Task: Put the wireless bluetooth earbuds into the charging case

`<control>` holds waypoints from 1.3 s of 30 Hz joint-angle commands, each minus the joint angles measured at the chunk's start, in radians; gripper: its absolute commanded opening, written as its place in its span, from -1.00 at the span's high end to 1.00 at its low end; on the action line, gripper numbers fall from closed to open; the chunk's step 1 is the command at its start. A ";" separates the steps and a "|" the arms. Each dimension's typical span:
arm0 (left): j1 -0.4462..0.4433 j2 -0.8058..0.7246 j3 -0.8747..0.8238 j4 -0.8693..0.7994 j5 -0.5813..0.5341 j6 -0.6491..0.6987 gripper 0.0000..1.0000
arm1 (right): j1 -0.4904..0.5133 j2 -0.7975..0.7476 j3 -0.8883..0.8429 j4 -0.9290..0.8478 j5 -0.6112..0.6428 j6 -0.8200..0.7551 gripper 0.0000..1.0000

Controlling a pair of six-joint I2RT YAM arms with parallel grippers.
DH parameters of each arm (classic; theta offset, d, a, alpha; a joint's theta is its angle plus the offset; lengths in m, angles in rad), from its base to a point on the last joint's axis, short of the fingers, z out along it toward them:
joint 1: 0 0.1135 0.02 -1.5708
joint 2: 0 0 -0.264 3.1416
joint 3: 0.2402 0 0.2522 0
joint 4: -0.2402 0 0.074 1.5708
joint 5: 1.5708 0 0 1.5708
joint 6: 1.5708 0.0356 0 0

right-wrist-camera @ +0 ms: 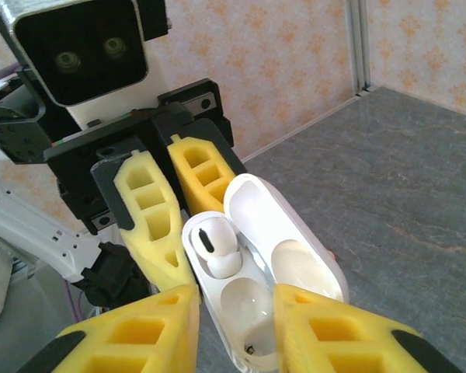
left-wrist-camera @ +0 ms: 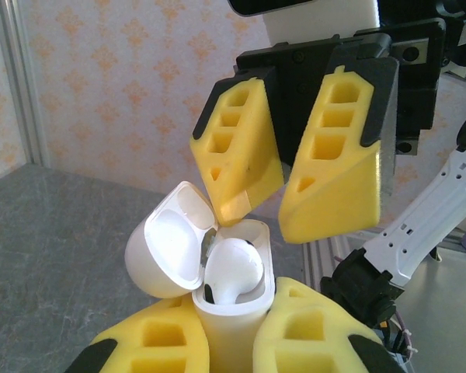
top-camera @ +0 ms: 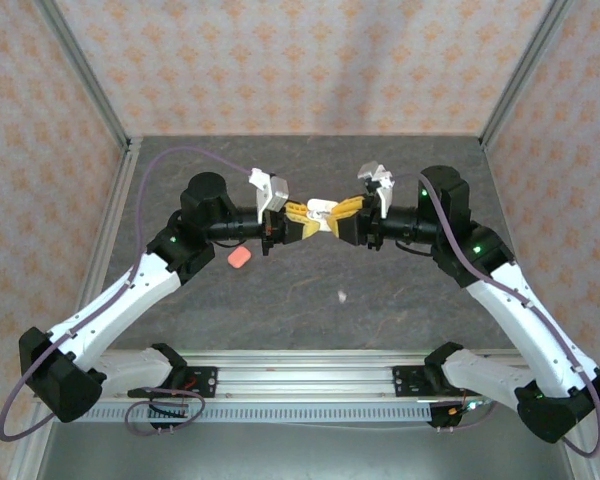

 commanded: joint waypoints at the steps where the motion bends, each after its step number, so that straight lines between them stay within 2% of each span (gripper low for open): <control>1: -0.002 -0.027 -0.009 0.046 0.006 -0.005 1.00 | 0.006 0.023 0.038 0.008 0.052 0.027 0.42; 7: -0.001 -0.009 -0.011 -0.042 -0.076 0.044 1.00 | 0.006 0.058 0.075 -0.037 0.216 0.064 0.46; 10: -0.001 0.006 -0.017 -0.067 -0.120 0.057 1.00 | 0.005 0.075 0.106 -0.072 0.276 0.117 0.41; 16: 0.014 0.018 -0.065 -0.072 -0.231 0.059 1.00 | 0.003 0.064 0.129 -0.147 0.312 0.296 0.26; 19: 0.024 0.017 -0.098 -0.075 -0.286 0.059 1.00 | 0.003 0.028 0.117 -0.248 0.395 0.409 0.22; 23: 0.033 -0.002 -0.155 -0.063 -0.340 0.067 1.00 | 0.006 -0.062 0.020 -0.367 0.501 0.583 0.22; 28: 0.037 -0.026 -0.192 -0.080 -0.349 0.090 1.00 | 0.013 -0.123 -0.144 -0.594 0.536 0.668 0.23; 30: 0.036 -0.034 -0.194 -0.107 -0.345 0.103 1.00 | 0.052 -0.124 -0.206 -0.695 0.588 0.709 0.23; 32: 0.037 -0.049 -0.200 -0.127 -0.345 0.116 1.00 | 0.138 -0.138 -0.285 -0.738 0.652 0.784 0.23; 36: 0.039 -0.081 -0.219 -0.153 -0.347 0.133 1.00 | 0.331 -0.167 -0.416 -0.699 0.719 0.975 0.23; 39: 0.039 -0.103 -0.233 -0.164 -0.347 0.139 1.00 | 0.461 -0.135 -0.483 -0.620 0.764 1.080 0.23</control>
